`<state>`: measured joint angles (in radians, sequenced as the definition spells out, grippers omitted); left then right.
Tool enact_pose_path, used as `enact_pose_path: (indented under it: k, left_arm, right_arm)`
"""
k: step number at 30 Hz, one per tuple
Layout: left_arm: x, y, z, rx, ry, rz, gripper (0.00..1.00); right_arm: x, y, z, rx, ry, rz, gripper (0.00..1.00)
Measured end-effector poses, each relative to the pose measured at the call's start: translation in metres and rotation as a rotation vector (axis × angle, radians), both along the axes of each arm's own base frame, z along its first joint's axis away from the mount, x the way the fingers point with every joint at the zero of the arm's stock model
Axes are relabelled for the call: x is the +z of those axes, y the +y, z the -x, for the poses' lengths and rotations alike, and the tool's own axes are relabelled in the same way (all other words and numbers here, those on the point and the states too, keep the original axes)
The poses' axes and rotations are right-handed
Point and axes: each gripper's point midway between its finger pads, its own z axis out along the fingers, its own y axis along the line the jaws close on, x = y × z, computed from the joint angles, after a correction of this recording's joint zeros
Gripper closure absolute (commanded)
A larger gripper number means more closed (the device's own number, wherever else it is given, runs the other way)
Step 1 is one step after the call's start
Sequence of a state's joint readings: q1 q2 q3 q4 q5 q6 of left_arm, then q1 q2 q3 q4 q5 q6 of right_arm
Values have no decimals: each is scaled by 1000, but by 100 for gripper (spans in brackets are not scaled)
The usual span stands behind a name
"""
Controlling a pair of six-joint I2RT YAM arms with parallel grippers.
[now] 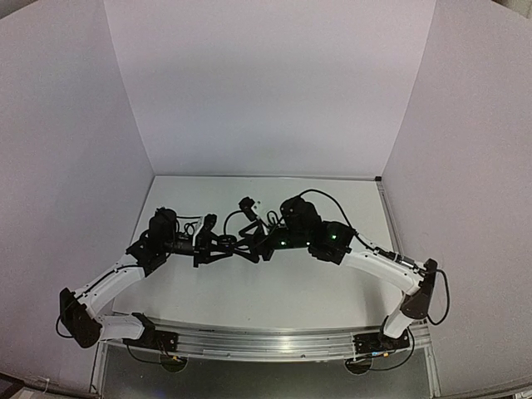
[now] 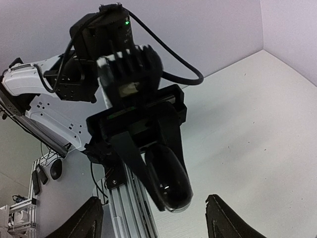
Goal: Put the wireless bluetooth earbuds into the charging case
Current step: Close the charging case with the earbuds.
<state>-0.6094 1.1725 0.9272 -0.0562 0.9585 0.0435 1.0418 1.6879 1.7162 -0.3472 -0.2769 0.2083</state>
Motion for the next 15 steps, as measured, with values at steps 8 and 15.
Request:
enact_pose_path:
  k: [8, 15]
  left_arm:
    - [15, -3, 10, -72, 46, 60, 100]
    - [18, -4, 12, -94, 55, 73, 100]
  right_arm:
    - [-27, 13, -4, 31, 38, 36, 45]
    - [-15, 18, 2, 75, 30, -14, 54]
